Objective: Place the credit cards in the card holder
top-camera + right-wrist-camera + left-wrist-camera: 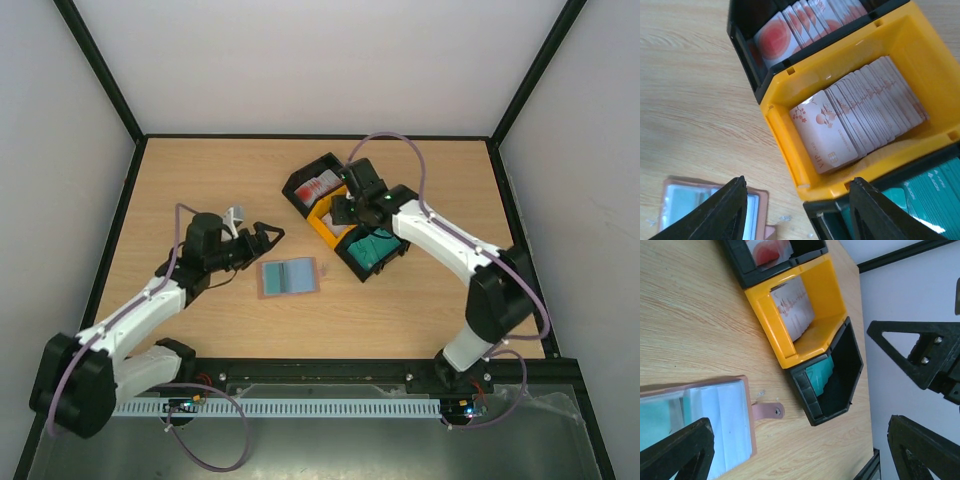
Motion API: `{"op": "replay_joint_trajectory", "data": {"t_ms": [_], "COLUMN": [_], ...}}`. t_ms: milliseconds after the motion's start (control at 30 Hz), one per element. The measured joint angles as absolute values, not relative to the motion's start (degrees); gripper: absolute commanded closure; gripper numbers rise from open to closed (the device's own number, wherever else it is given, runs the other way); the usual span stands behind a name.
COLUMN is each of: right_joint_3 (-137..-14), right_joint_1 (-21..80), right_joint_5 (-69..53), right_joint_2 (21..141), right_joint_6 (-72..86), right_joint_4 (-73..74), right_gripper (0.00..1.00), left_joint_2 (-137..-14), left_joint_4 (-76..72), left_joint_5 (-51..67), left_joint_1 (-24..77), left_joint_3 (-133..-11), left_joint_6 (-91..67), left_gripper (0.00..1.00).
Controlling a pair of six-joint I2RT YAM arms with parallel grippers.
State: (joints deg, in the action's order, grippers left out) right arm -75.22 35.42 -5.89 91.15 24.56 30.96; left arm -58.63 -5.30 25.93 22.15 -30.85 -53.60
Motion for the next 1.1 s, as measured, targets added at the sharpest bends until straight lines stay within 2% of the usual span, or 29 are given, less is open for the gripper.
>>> {"op": "replay_joint_trajectory", "data": {"t_ms": [167,300,400,467,733,1100], "right_joint_3": [-80.5,-86.5,-89.8,-91.6,-98.4,-101.2], "right_joint_1": [35.4,35.3,35.1,34.9,33.8,33.1], "right_joint_5": [-5.7,-4.4,-3.5,-2.9,-2.8,-4.4], "right_joint_2": [100.3,107.8,112.4,114.5,120.4,125.2], "right_joint_6": [22.3,19.3,16.4,14.2,7.4,2.7], "right_joint_4": [31.9,33.3,34.7,35.8,39.8,43.8], "right_gripper": [0.52,0.61,0.62,0.62,0.59,0.59], "left_joint_2": [-68.5,-76.1,-82.6,-86.2,-99.2,-107.7], "left_joint_4": [-9.5,-12.7,-14.7,-15.7,-19.0,-20.4], "left_joint_5": [26.8,27.3,27.6,27.8,28.8,28.9], "left_joint_1": [22.2,22.2,22.2,22.2,23.2,25.9], "left_joint_3": [-33.3,-36.2,-39.6,-41.5,-48.2,-52.5], "left_joint_6": [-55.3,-56.3,-56.1,-56.5,-57.4,-58.6], "left_gripper": [0.17,0.37,0.49,0.54,0.58,0.66]}}
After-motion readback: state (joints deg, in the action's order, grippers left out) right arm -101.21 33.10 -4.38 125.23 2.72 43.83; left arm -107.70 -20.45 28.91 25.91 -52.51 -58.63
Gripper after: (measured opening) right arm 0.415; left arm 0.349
